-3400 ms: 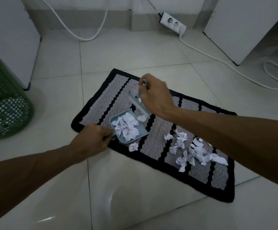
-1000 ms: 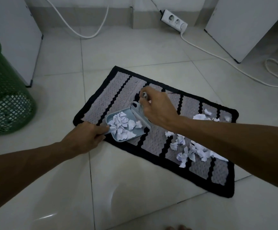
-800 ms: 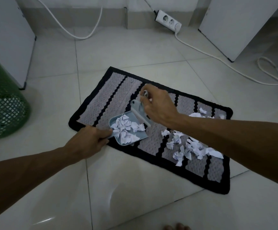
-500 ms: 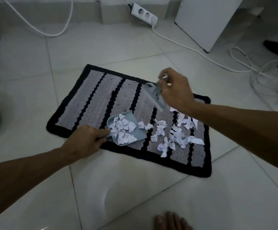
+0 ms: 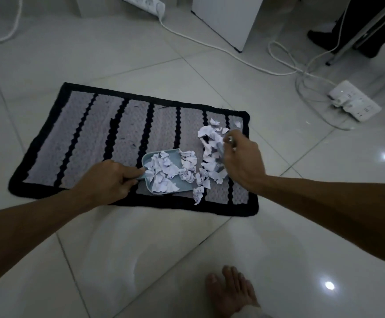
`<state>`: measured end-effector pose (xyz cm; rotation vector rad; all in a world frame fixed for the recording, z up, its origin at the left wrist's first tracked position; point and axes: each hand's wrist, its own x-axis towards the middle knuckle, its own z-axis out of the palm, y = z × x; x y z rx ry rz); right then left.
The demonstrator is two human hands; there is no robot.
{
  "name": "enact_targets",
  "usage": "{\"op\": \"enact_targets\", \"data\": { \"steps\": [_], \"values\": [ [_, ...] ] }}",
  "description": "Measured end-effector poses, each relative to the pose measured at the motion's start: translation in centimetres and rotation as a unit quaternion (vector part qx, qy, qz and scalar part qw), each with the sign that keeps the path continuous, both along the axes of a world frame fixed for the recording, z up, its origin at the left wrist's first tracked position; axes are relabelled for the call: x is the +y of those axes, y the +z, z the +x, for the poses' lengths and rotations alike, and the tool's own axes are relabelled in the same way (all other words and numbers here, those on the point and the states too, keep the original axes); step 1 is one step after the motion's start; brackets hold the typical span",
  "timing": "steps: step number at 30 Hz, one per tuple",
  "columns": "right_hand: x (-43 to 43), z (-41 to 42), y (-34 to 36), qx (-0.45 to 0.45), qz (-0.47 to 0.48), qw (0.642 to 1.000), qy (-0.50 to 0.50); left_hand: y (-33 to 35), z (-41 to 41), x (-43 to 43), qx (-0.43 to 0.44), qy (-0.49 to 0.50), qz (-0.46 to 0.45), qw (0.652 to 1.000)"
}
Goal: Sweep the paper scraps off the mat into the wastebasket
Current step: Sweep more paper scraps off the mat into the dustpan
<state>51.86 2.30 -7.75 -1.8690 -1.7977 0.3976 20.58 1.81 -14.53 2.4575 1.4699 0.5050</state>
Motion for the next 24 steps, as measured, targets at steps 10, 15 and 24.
{"op": "enact_targets", "data": {
  "steps": [10, 15, 24],
  "values": [
    [1.1, -3.2, 2.0, 0.075, 0.022, 0.997, 0.010, 0.1, 0.9, 0.1, -0.001, 0.014, -0.050, 0.999],
    [0.0, -3.7, 1.5, 0.062, -0.014, 0.997, 0.047, 0.5, 1.4, -0.4, -0.005, 0.017, -0.070, 0.997],
    [0.4, -7.9, 1.1, 0.056, -0.009, 0.996, 0.075, 2.0, 2.1, -2.0, -0.080, 0.084, -0.131, 0.985]
  ]
}}
